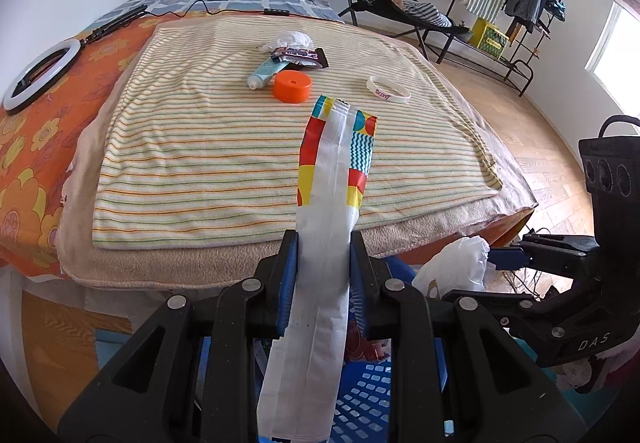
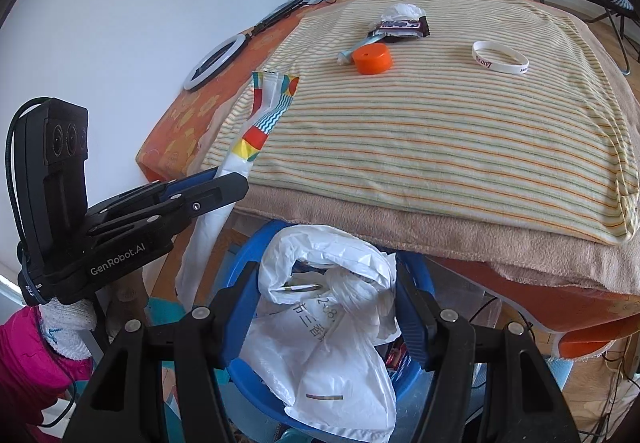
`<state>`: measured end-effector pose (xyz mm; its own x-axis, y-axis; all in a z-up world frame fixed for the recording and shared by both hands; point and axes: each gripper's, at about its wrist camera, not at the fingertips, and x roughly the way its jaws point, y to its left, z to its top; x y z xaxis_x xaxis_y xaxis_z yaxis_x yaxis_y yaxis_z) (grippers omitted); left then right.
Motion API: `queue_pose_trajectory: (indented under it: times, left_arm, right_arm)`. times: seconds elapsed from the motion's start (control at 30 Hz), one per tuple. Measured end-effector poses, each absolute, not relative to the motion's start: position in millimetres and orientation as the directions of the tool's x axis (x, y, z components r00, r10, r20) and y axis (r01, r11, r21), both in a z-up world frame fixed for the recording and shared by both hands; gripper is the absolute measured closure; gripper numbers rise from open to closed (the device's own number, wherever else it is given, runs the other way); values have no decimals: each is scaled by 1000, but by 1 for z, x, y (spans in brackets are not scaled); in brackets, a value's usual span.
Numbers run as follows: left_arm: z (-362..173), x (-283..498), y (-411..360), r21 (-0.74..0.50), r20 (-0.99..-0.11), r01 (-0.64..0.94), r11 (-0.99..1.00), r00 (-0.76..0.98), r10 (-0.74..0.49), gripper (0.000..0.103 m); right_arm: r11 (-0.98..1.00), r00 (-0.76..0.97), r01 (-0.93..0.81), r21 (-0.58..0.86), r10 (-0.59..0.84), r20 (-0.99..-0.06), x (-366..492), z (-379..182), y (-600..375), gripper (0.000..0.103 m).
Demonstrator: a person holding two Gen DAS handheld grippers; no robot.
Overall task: Collect trash
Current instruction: 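Carry the paper strip and plastic bag down over the blue basket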
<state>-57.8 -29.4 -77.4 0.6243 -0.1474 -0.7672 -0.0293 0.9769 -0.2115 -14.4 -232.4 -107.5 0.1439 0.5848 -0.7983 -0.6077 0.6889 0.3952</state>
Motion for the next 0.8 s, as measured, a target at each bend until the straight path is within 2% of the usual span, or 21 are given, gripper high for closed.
queue_pose_trajectory:
  times: [0.7,0.8]
  left_arm:
    - [-98,-62,-37,-174,-801,-36,984,586,-120,77]
    - [-99,-63,-35,-175,-801,-47,983,587,-115,65]
  right_arm:
    - [692,95,-609,387,549,-831,-21,-131,-217,32]
    - [692,89,-607,390,547,-832,-21,-133,-217,31]
